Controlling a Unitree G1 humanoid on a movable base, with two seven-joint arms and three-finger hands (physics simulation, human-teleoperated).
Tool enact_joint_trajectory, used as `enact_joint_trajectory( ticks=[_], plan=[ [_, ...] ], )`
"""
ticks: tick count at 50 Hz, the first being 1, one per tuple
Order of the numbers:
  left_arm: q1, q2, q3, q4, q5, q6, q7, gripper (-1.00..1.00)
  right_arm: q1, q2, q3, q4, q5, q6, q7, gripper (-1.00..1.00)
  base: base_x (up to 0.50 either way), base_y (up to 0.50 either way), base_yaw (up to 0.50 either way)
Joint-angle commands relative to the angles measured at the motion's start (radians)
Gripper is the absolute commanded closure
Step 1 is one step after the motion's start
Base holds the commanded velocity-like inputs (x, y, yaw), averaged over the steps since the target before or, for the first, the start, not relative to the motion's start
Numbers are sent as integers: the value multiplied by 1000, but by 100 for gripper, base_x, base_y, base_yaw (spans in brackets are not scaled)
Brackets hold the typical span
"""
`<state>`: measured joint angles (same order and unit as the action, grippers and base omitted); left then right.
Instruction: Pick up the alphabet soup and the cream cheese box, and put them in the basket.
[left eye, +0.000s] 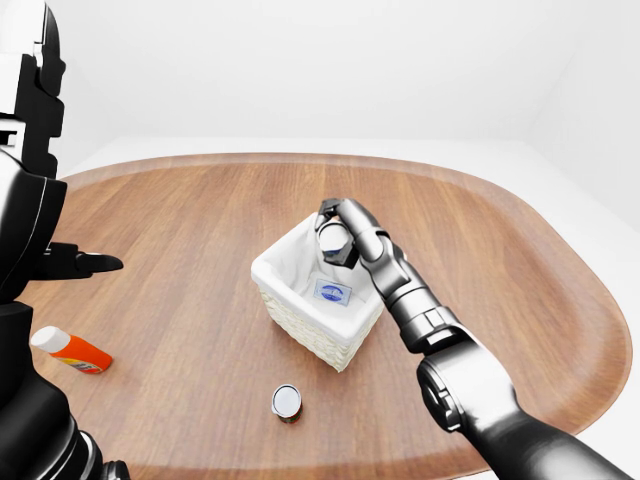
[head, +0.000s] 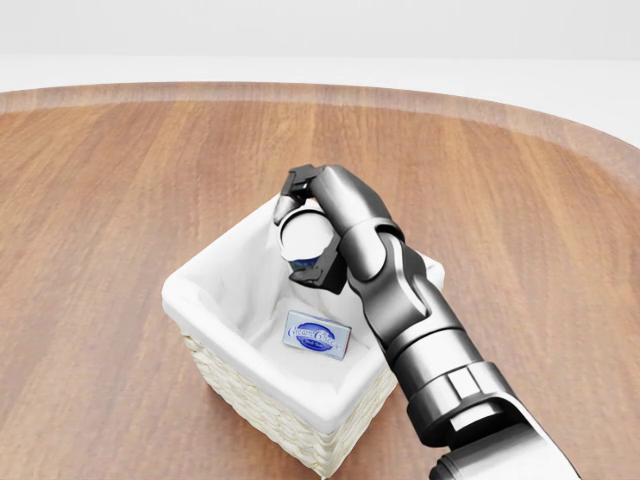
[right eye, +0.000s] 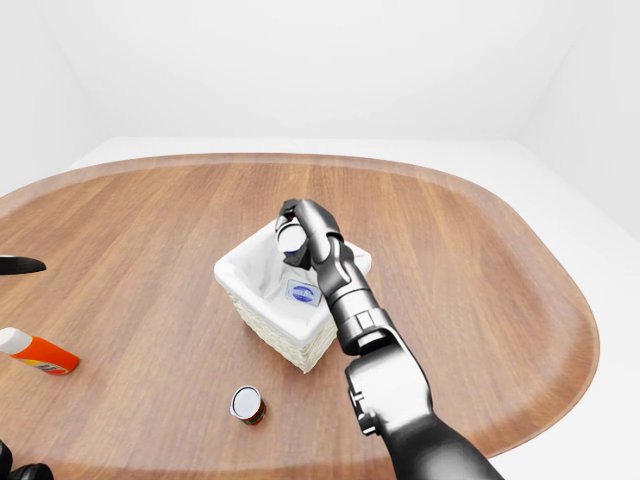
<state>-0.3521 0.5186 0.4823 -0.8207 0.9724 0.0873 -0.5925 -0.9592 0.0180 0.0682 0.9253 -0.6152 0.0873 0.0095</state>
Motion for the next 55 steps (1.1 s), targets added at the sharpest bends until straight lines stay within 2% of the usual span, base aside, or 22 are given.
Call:
enact_joint_trajectory(
  ticks=[1, 9, 17, 24, 32, 33, 34, 35, 55],
  plan=[
    [5, -4, 1, 2, -5, 0, 9, -100, 3, 4, -7, -34, 21, 0, -1, 100, 0, 0, 0],
    [-1, 1, 0, 1, -3, 0, 2, -100, 7, 6, -4, -55, 15, 0, 9, 100, 0, 0, 0],
    [-3, 4, 1, -4, 0, 0, -7, -100, 74, 26, 23, -208, -35, 0, 44, 100, 0, 0, 0],
    [-5, 7, 1, -8, 5, 0, -16, -100, 95, 30, 18, -249, -48, 0, 65, 100, 0, 0, 0],
    [1, 0, 0, -1, 0, 0, 0, -100, 120, 32, 17, -285, -58, 0, 75, 100, 0, 0, 0],
    [0, 0, 0, 0, 0, 0, -1, -100, 116, 30, 12, -278, -54, 0, 70, 0, 0, 0, 0],
    [-1, 1, 0, -1, 0, 0, -2, -100, 114, 29, 11, -276, -52, 0, 68, -63, 0, 0, 0],
    [0, 0, 0, 0, -1, 0, 0, -100, 112, 28, 10, -273, -50, 0, 66, -100, 0, 0, 0],
    [0, 2, 2, -3, -4, 0, -1, -100, 119, 18, 16, -402, -78, 0, 119, -100, 0, 0, 0]
  ],
)
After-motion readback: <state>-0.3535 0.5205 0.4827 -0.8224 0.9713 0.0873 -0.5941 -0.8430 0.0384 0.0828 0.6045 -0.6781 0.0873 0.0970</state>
